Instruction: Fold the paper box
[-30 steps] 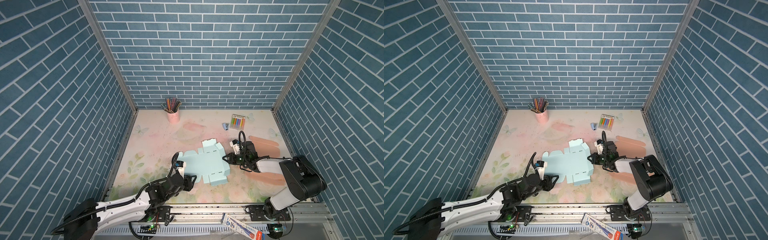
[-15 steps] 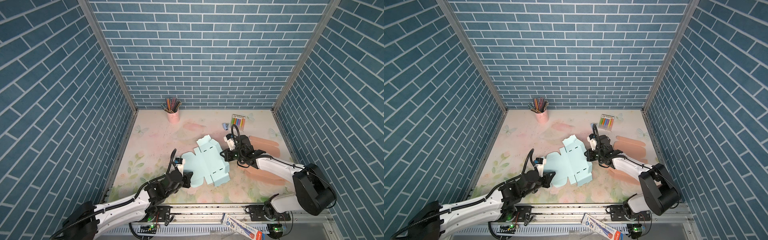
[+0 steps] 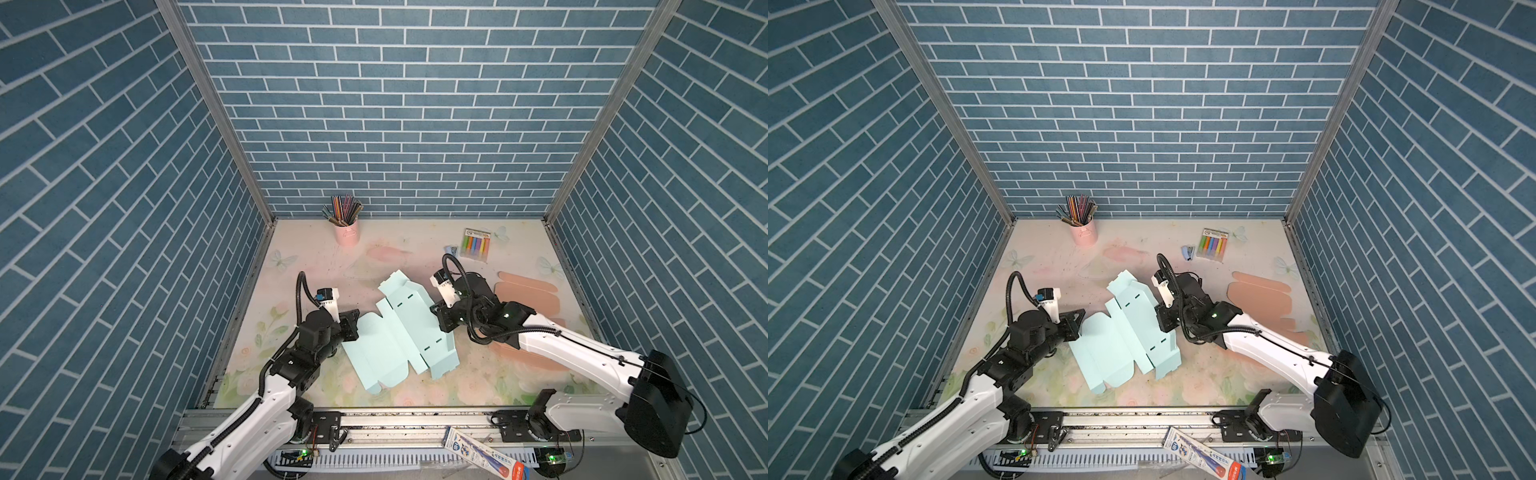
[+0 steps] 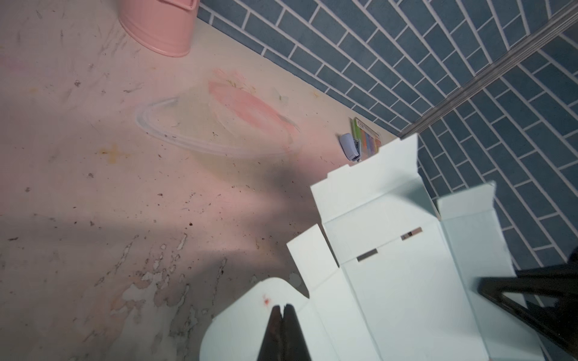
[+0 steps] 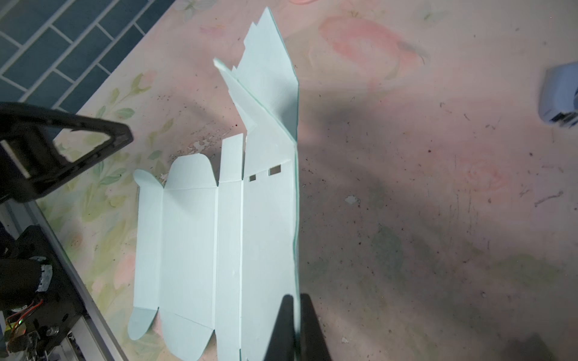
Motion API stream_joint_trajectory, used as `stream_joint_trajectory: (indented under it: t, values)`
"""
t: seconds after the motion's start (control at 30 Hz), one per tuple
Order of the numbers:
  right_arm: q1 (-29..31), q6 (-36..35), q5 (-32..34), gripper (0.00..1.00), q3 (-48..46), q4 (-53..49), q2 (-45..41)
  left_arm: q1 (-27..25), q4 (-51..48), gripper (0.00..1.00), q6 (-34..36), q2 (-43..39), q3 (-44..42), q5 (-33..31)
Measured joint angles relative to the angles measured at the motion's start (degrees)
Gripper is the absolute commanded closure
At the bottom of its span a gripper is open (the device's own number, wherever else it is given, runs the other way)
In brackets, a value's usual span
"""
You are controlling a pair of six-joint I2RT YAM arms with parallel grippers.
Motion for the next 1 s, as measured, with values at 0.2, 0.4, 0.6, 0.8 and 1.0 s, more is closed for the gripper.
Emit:
stream_joint_trajectory:
  t: [0.2,0.4,0.6,0.8,1.0]
  values:
    - [5.35,-4.15,3.87,0.98,2.23,-2.27,-0.81,1.92,1.60,1.00,4.46,10.14,3.41,7.23]
    - [6.95,-7.45,6.21,0.99,2.29,-3.37,-2.56,2.45,2.86,1.00,8.31,14.38,7.13,11.23]
    - [6.97,-10.25,6.58,0.99,0.92,-2.19,-7.91,2.64,2.99,1.00,9.18,14.84,7.13,12.70]
    - [6.97,-12.44,6.58,0.99,0.68,-1.53,-8.76,2.78,4.48,1.00,9.53,15.78,7.15,14.08]
    - [6.97,-13.42,6.58,0.99,0.68,-1.49,-8.76,2.82,6.21,1.00,9.53,17.49,7.15,15.76]
